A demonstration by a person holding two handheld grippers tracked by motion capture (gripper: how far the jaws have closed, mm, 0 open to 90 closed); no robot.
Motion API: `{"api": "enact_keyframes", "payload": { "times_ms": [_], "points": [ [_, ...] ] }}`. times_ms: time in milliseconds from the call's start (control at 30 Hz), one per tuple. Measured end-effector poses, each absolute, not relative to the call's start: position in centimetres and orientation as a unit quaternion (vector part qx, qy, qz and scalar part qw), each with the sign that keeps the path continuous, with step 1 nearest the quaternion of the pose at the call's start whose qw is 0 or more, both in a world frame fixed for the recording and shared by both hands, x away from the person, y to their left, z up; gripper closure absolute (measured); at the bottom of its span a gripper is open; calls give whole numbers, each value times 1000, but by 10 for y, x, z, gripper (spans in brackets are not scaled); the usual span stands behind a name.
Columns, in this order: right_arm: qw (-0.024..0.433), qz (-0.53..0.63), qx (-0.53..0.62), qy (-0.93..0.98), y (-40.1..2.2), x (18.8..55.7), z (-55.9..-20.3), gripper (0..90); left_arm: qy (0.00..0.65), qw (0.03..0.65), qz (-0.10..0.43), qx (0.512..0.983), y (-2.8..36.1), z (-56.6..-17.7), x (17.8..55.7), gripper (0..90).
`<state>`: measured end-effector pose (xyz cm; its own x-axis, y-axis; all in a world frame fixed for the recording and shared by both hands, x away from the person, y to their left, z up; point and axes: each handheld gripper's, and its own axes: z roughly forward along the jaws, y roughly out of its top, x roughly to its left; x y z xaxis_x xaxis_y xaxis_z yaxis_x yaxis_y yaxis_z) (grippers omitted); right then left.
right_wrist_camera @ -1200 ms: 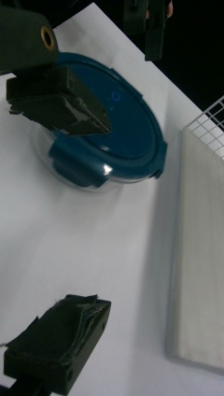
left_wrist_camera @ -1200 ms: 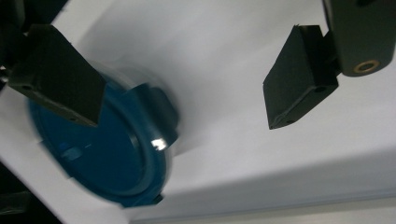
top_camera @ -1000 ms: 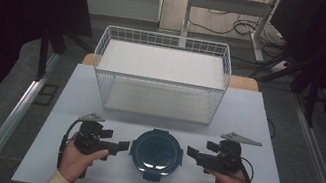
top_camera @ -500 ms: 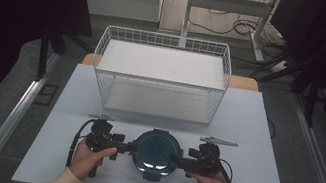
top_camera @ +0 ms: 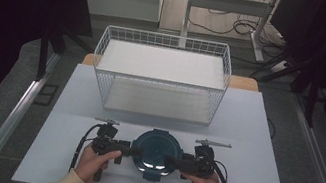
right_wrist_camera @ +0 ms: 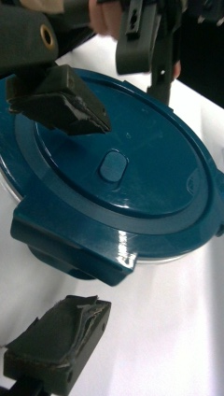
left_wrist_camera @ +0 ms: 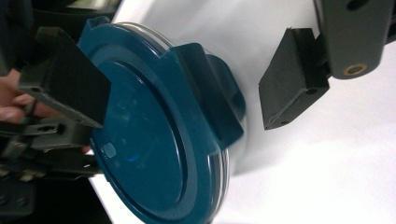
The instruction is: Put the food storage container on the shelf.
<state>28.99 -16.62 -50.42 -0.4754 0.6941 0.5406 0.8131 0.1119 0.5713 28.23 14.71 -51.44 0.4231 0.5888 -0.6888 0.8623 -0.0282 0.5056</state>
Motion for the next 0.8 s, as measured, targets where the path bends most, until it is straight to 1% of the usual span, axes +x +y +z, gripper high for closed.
{"api": "enact_keyframes", "payload": {
  "times_ms": [33,67,233,267,300,367,400,500,533,567,600,633,800],
  "points": [
    [78,-434,-511,-738,-166,290,-506,119,521,462,-152,701,146,-519,284,167],
    [86,-435,-513,-735,-166,290,-507,119,522,458,-144,705,145,-519,284,171],
    [95,-436,-516,-731,-164,290,-510,122,516,460,-159,705,141,-521,284,202],
    [112,-438,-524,-722,-164,291,-512,136,514,459,-168,705,138,-523,283,210],
    [112,-438,-524,-722,-164,291,-512,136,514,459,-168,705,138,-523,283,217],
    [141,-448,-543,-697,-165,290,-518,172,514,462,-176,702,137,-525,283,223],
    [141,-448,-543,-697,-165,290,-518,172,514,462,-176,702,137,-525,283,228],
    [148,-452,-550,-687,-169,289,-518,210,531,477,-204,670,143,-531,284,278],
    [148,-452,-550,-687,-169,289,-518,210,531,477,-204,670,143,-531,284,282],
    [144,-454,-552,-685,-170,287,-517,237,530,476,-200,673,143,-529,283,290],
    [144,-454,-552,-685,-170,287,-517,237,530,476,-200,673,143,-529,283,290],
    [139,-456,-553,-683,-171,286,-515,264,533,475,-200,671,143,-529,283,290],
    [153,-469,-566,-660,-177,285,-517,322,533,475,-195,672,143,-527,280,305]
  ]
}}
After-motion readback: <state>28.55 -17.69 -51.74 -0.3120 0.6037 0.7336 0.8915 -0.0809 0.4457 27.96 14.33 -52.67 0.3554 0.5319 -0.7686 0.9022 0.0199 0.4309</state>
